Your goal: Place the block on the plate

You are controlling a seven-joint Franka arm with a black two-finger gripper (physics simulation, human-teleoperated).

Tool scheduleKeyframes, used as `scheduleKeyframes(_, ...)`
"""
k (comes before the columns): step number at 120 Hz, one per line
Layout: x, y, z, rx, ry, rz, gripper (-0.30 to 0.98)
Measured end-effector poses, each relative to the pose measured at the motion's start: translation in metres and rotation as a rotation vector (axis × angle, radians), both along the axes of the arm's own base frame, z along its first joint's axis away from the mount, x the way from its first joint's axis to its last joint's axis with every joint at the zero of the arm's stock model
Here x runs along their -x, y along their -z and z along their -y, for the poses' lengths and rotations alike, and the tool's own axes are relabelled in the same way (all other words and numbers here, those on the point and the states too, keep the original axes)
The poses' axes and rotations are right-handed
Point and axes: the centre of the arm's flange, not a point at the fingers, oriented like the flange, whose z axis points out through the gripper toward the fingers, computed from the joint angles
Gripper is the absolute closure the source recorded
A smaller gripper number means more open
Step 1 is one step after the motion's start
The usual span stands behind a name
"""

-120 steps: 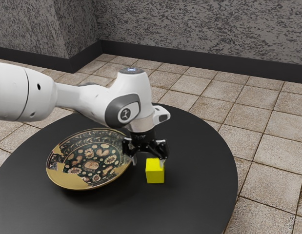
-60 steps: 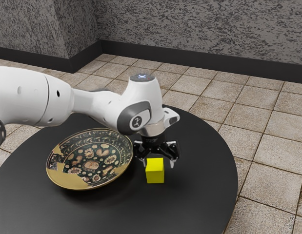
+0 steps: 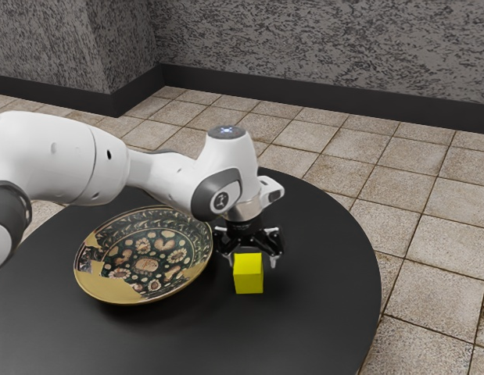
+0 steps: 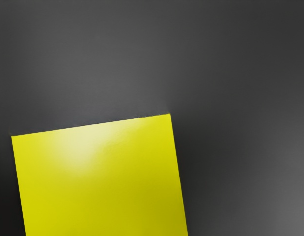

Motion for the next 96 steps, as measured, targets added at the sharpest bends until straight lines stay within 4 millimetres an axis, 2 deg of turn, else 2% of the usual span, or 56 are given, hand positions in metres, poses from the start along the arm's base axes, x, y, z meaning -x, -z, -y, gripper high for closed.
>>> scheduleKeyframes(29,-0.004,0.009,-0.011,-0.006,0.002,-0.006,0.01)
scheduleKeyframes(60,-0.004,0.018,-0.012,-0.010,0.015,-0.016,0.10)
scheduleKeyframes(96,-0.004,0.032,-0.013,-0.018,0.025,-0.029,0.14)
